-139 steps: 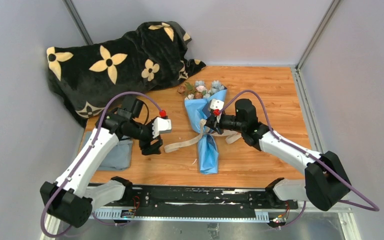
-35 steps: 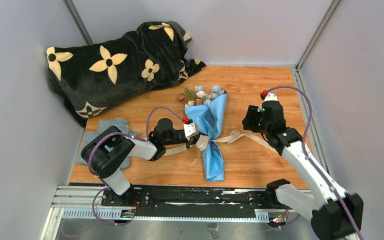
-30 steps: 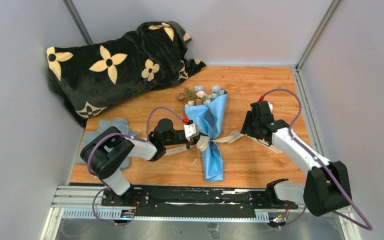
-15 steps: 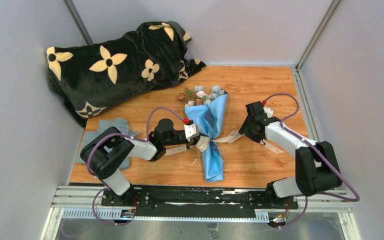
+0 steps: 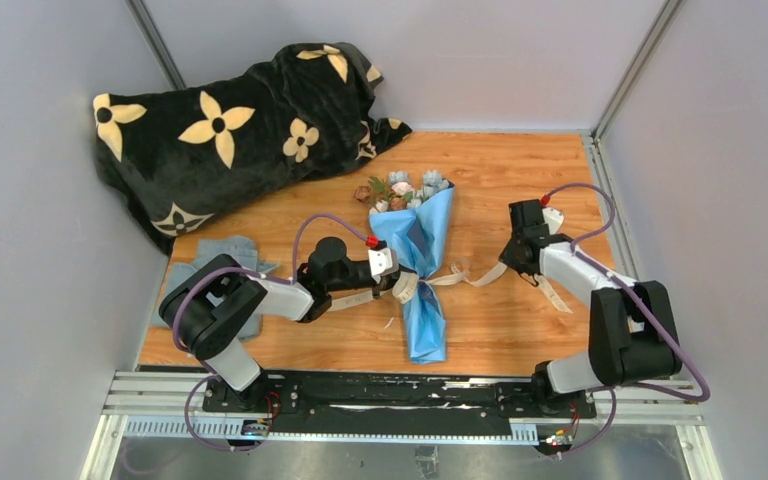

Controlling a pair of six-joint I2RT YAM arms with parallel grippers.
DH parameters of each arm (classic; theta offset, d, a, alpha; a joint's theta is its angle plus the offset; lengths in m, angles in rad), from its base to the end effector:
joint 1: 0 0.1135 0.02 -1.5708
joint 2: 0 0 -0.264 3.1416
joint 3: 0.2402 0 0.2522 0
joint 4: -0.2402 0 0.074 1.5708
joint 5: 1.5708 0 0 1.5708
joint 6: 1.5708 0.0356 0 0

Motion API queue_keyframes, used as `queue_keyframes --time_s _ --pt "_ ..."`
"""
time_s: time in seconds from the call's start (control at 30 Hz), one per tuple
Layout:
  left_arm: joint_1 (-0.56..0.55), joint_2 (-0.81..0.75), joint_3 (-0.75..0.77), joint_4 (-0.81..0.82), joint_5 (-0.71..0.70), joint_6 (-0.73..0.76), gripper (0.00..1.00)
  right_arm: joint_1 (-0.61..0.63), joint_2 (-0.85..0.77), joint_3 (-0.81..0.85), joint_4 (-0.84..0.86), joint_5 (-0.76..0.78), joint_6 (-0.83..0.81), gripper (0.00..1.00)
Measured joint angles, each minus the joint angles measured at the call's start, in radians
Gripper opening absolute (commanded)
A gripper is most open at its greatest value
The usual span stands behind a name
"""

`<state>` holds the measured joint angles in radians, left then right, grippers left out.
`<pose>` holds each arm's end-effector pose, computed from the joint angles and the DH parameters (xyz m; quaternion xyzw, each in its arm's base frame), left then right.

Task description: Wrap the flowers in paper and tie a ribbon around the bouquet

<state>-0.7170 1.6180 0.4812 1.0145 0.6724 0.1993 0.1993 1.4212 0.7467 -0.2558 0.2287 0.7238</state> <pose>0.2048 -0.2079 0.1678 0.5088 0.5375 -0.3990 0.5414 0.2705 0.0464 0.1813 0.2792 0.9014 0.0423 0.3283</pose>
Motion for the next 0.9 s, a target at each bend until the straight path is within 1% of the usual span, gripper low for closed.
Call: queue_keyframes --time_s 0.17,0.43,0.53,0.6,0.7,0.73,0.83,0.9 --pt "0.000 -0.002 0.000 -0.001 0.000 0.003 0.00 -0.022 -0.034 0.000 0.026 0.012 -0.074 0.00" --pt "0.000 -0.002 0.000 -0.008 0.000 0.006 0.00 -0.023 -0.143 0.007 0.047 0.010 -0.196 0.00" --pt "0.000 -0.002 0.000 -0.008 0.000 0.007 0.00 0.009 -0.179 0.048 0.053 -0.005 -0.266 0.00" --pt "0.000 -0.002 0.000 -0.007 0.000 0.007 0.00 0.060 -0.196 0.117 0.062 -0.023 -0.326 0.00" --pt "-0.003 -0.002 0.000 -0.008 -0.002 0.016 0.00 0.282 -0.192 0.280 0.099 -0.074 -0.432 0.00" --pt "-0.006 -0.002 0.000 -0.009 -0.002 0.020 0.00 0.357 -0.186 0.345 0.122 -0.118 -0.469 0.00" --pt "-0.012 -0.006 0.000 -0.015 -0.002 0.029 0.00 0.496 -0.166 0.470 0.200 -0.257 -0.540 0.00" --pt "-0.015 -0.011 0.000 -0.019 -0.003 0.035 0.00 0.550 -0.152 0.520 0.255 -0.335 -0.563 0.00"
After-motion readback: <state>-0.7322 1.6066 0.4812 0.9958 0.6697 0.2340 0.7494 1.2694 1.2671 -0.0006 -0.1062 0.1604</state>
